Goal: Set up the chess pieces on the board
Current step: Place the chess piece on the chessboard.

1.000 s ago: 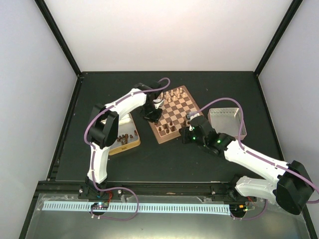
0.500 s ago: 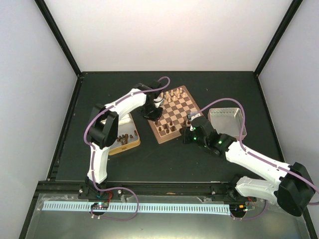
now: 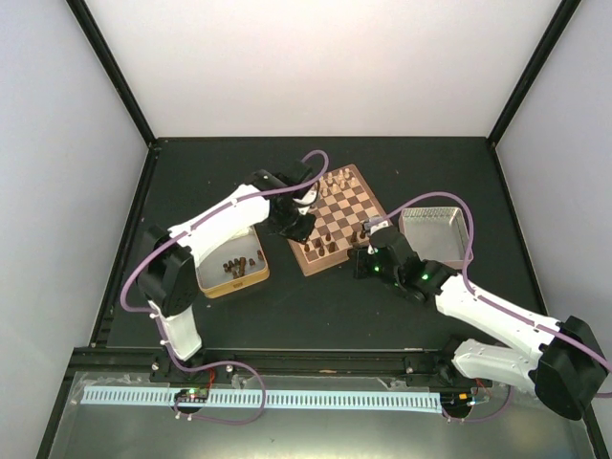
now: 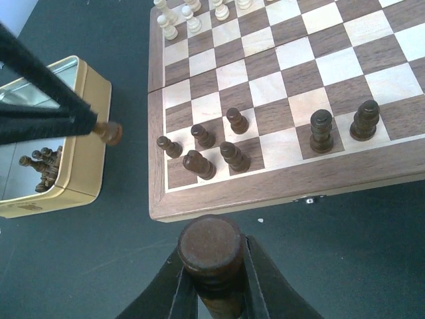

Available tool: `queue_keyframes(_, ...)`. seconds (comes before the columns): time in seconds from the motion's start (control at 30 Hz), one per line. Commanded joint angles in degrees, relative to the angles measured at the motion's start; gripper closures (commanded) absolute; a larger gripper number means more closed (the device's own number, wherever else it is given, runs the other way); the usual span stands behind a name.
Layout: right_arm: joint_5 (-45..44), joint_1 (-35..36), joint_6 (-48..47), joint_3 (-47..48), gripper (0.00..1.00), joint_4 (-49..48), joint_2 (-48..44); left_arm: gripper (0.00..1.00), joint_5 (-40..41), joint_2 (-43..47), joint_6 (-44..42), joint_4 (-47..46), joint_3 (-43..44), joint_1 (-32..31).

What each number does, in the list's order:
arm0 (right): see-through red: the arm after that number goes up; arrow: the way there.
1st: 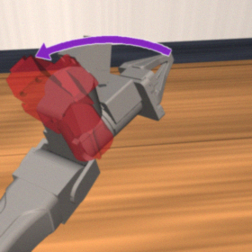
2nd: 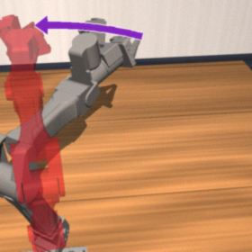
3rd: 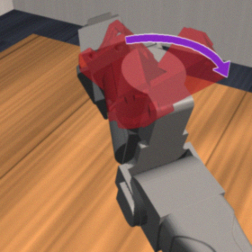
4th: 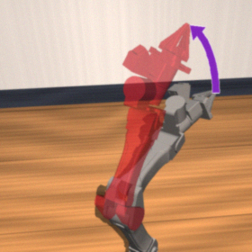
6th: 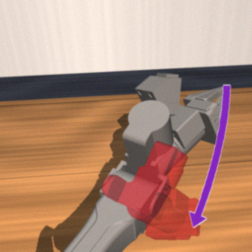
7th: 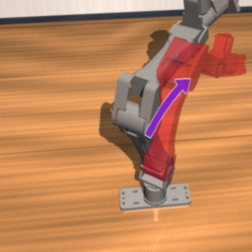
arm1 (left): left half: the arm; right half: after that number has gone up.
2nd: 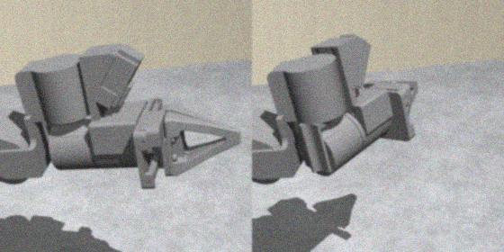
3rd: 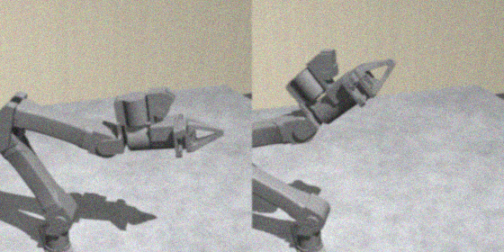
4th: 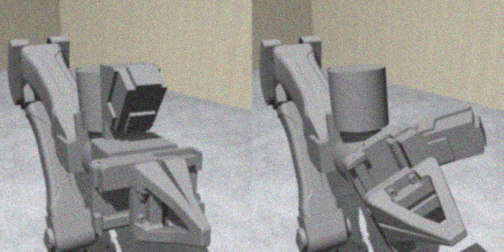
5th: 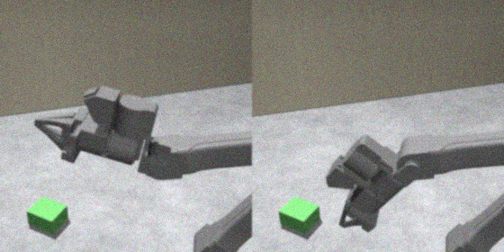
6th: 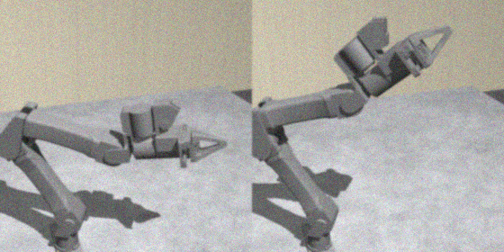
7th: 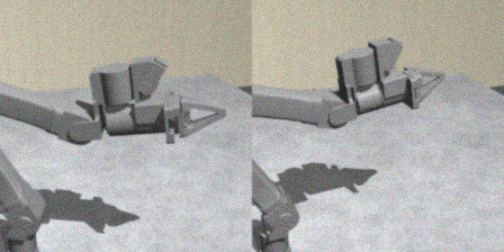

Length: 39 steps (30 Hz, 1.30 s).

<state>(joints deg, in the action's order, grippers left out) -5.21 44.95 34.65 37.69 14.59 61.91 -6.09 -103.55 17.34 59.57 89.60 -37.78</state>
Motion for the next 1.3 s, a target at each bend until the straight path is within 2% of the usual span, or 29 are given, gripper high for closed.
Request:
queue_keyframes(0.0, -1.82, -0.12, 1.01, -0.68, 0.99, -1.21, -1.33, 0.91, 1.42, 1.68, 3.38, -1.43, -2.88, -2.71)
queue_keyframes(0.27, -3.29, -0.16, 1.25, -1.02, 0.99, -1.1, -1.61, 0.91, 1.71, -0.67, 5.58, -5.38, -4.23, -5.64)
queue_keyframes(0.57, -4.85, -0.25, 1.47, -2.09, 0.99, -1.05, -2.58, 0.9, 3.49, -4.52, 6.43, -9.6, -4.79, -5.99)
queue_keyframes(0.9, -4.95, -0.22, 1.32, -2.1, 0.99, -1.05, -2.36, 0.9, 5.89, -6.86, 6.96, -9.3, -4.65, -5.99)
queue_keyframes(1.27, -4.87, -0.24, 1.47, -2.22, 0.99, -1.18, -2.14, 0.87, 4.98, -9.26, 6.92, -8.1, -4.24, -5.99)
